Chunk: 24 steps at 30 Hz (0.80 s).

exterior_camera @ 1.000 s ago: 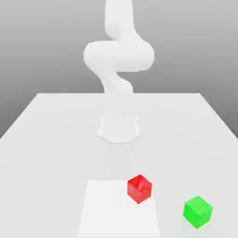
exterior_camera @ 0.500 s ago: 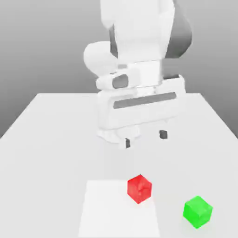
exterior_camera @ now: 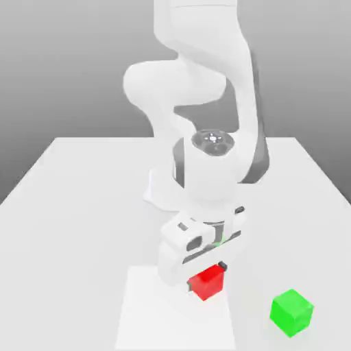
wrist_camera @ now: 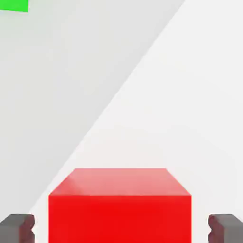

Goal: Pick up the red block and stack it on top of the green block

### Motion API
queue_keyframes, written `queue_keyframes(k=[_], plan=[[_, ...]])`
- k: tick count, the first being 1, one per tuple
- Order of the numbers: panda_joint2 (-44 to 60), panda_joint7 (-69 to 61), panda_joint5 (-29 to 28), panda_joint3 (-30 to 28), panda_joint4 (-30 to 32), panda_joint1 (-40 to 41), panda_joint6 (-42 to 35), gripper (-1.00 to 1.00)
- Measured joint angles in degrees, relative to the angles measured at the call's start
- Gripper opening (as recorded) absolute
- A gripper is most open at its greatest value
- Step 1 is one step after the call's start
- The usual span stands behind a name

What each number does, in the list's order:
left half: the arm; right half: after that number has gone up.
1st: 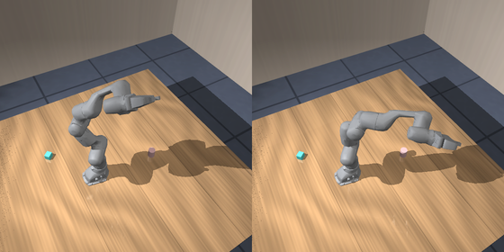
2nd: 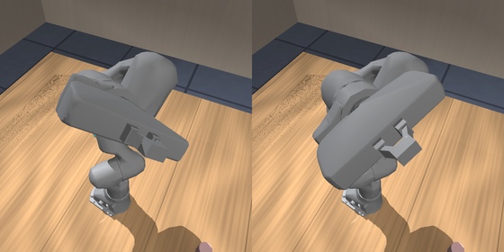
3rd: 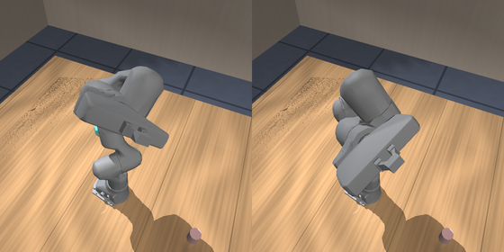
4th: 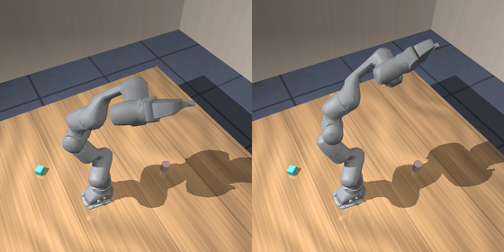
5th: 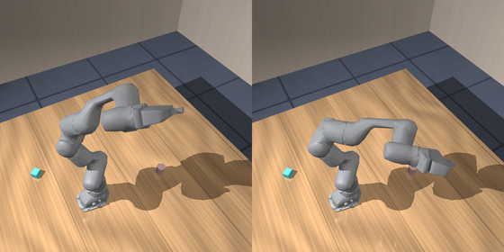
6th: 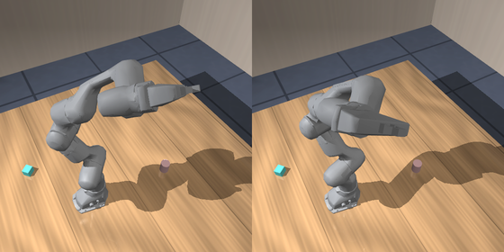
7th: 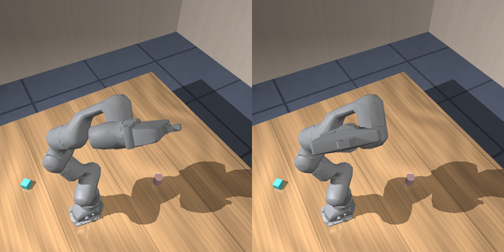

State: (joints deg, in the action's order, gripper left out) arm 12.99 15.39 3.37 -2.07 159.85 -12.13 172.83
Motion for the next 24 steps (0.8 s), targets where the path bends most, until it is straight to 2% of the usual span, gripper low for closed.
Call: queue_keyframes(k=[4, 12, 15, 17, 21, 24], plan=[[-0.2, 0.13, -0.21, 0.05, 0.02, 0.09, -0.19, -1.0], [-13.11, 2.96, -3.57, -1.51, 1.49, -0.66, -11.62, -1.0], [-12.18, 8.07, -4.04, 1.62, -3.24, 1.76, -15.5, -1.0], [-10.66, 12.25, -4.45, 4.54, -7.22, -1.94, -18.0, -1.0], [-7.32, 20.31, -4.56, 6.71, -15.41, -6.88, -22.81, -1.0], [-2.95, 23.41, -5.12, 7.1, -18.37, -8.25, -21.32, -1.0]])
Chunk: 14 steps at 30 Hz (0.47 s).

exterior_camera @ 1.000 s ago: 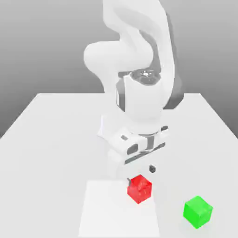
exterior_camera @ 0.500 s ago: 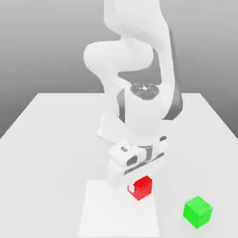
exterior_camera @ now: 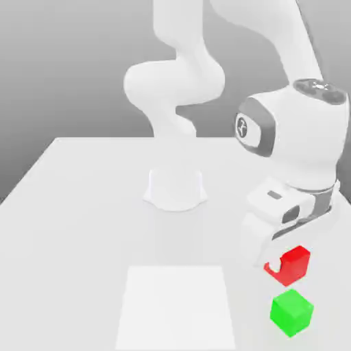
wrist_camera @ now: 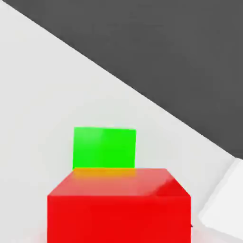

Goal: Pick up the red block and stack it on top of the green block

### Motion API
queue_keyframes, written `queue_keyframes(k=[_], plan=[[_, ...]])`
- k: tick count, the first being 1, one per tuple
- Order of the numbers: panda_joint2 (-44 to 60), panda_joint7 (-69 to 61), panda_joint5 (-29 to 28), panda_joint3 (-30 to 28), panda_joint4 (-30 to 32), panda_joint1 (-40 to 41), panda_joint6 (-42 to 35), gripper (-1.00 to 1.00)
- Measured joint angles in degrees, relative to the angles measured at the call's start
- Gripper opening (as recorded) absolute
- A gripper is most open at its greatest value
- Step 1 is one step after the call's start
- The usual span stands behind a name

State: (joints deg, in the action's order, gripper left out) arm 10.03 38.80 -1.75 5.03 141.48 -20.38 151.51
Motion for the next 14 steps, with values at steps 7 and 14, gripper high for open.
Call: queue_keyframes(k=[7, 14], plan=[[5.62, 1.13, -1.12, -0.65, -0.59, -0.6, 4.97, 1.0], [-0.69, 0.29, 0.16, -0.17, -0.35, -0.39, -1.04, 1.0]])
